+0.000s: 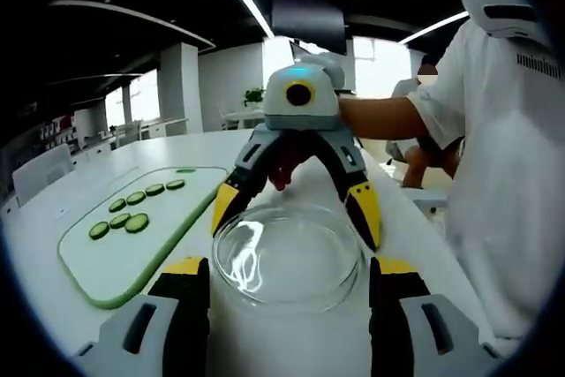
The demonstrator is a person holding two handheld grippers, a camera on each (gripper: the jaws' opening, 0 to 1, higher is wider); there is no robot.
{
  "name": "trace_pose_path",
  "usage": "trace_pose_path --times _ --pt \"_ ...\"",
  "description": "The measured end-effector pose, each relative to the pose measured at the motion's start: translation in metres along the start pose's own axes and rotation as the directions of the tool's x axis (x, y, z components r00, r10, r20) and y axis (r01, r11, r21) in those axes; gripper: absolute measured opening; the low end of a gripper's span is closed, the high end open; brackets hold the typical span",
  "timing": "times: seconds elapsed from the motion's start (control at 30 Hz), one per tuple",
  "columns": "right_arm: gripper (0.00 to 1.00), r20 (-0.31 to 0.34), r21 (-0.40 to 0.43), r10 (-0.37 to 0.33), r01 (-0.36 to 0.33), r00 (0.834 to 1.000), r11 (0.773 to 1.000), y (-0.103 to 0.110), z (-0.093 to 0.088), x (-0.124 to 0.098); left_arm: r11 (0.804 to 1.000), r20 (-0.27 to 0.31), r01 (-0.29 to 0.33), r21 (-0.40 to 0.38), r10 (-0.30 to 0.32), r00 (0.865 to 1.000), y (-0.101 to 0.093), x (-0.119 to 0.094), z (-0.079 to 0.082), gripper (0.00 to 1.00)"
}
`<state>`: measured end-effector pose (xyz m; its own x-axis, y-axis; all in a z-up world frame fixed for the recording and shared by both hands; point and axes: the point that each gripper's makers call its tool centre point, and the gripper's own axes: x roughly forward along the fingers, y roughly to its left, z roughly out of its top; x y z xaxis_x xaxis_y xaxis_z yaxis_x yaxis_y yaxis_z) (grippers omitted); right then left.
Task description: Open the petri dish lid, add cucumber slices into the petri dish, and close the lid
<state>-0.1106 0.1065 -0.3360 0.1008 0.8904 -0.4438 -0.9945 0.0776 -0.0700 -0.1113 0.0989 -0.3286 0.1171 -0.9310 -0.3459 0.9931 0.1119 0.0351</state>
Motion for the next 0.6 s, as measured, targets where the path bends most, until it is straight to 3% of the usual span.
trace_pose_path --times 0.6 --pt "0.77 0.008 0.010 0.006 -0.006 1.000 1.000 -0.0013 -0.0001 0.0016 1.000 -0.002 0.004 -0.002 -0.004 1.000 0.0027 0.0049 -0.0001 0.72"
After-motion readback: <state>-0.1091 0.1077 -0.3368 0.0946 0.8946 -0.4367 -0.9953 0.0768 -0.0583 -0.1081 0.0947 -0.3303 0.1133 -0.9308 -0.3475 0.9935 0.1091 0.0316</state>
